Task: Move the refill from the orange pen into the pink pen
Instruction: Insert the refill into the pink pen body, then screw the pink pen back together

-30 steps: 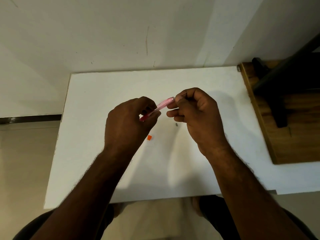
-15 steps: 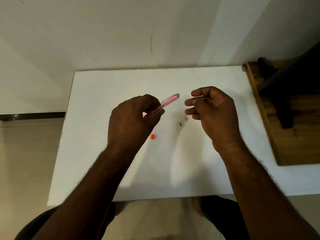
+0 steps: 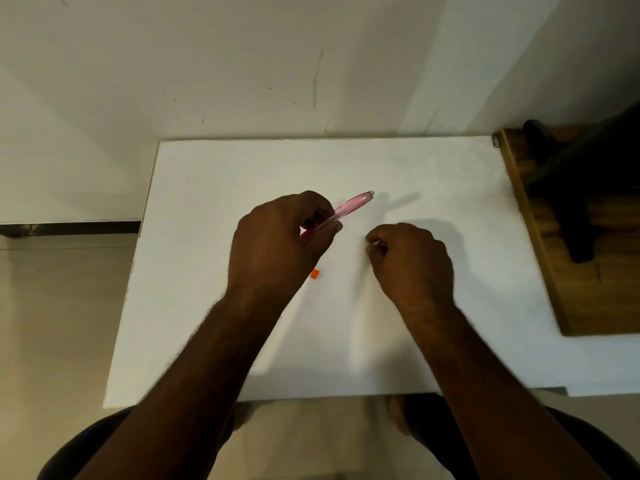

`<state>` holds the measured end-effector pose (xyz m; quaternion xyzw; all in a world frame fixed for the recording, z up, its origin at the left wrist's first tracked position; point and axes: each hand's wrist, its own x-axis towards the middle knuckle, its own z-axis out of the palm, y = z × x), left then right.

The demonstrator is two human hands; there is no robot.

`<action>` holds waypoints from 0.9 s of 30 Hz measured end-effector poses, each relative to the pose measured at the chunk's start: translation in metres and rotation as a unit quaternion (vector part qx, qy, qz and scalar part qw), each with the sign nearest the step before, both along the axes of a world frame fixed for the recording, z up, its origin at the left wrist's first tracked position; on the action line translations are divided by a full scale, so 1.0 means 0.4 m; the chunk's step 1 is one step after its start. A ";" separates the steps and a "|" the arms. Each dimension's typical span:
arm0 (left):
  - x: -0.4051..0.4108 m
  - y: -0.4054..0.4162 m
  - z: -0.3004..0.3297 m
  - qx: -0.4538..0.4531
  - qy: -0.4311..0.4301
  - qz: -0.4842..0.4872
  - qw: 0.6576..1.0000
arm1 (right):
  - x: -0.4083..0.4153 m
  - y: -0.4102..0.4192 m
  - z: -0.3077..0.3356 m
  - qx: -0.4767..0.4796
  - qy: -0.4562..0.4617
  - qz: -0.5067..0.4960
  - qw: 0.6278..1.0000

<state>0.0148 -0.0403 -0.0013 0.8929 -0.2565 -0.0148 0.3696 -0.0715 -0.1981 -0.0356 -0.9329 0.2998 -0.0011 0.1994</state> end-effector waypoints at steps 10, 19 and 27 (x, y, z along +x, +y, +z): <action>0.002 0.005 0.001 0.000 0.020 -0.004 1.000 | 0.009 0.005 -0.007 0.016 -0.009 -0.007 1.000; 0.003 0.002 -0.001 0.013 0.016 -0.003 1.000 | 0.012 -0.038 0.103 0.593 -0.283 -0.121 0.744; -0.001 -0.003 -0.005 0.012 0.012 -0.006 1.000 | 0.007 -0.040 0.102 0.597 -0.280 -0.120 0.742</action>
